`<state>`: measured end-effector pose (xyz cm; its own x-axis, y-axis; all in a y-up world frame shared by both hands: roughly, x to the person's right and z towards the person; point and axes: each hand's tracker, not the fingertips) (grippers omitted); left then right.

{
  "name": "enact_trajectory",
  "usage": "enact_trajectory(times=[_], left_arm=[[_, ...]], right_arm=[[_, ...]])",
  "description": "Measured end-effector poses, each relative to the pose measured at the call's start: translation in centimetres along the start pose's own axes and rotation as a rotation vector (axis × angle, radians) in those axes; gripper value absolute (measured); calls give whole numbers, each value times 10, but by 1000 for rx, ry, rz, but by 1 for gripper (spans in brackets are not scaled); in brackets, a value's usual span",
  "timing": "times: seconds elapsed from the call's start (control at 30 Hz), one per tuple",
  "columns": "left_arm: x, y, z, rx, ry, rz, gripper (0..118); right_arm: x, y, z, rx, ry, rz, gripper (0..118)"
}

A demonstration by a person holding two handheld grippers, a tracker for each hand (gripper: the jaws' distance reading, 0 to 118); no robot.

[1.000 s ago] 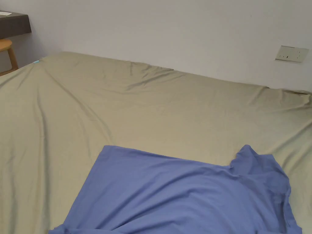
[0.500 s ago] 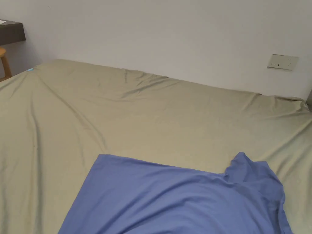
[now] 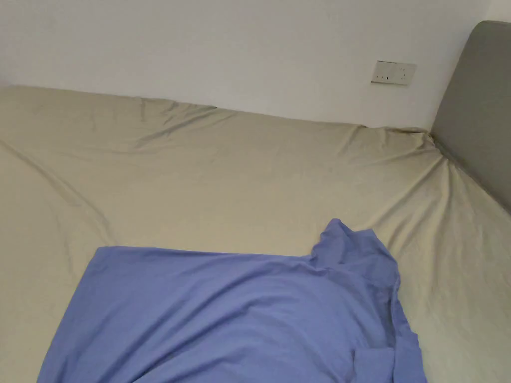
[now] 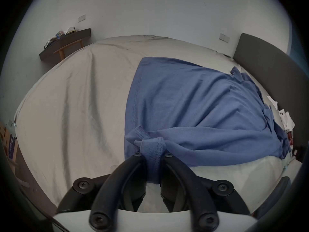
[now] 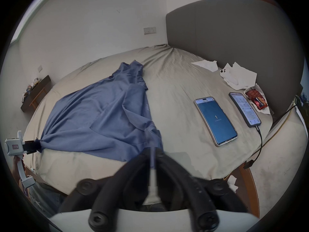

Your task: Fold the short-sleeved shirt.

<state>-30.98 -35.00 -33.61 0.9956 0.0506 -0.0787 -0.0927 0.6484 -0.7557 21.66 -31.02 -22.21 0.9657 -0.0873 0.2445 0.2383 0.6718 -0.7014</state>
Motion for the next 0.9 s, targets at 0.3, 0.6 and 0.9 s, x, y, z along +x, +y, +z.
enact_trajectory(times=[0.3,0.6,0.9], left_arm=[[-10,3,1,-9,-27,89,12],[-12,3,10,-4,-33,110,12],[-14,49,39,106,-68,133,12]], right_arm=[[4,14,-44,-52,23,85,91],[-3,8,-61,-158,27,102,4],[-3,75,-39,28,92,23,4]])
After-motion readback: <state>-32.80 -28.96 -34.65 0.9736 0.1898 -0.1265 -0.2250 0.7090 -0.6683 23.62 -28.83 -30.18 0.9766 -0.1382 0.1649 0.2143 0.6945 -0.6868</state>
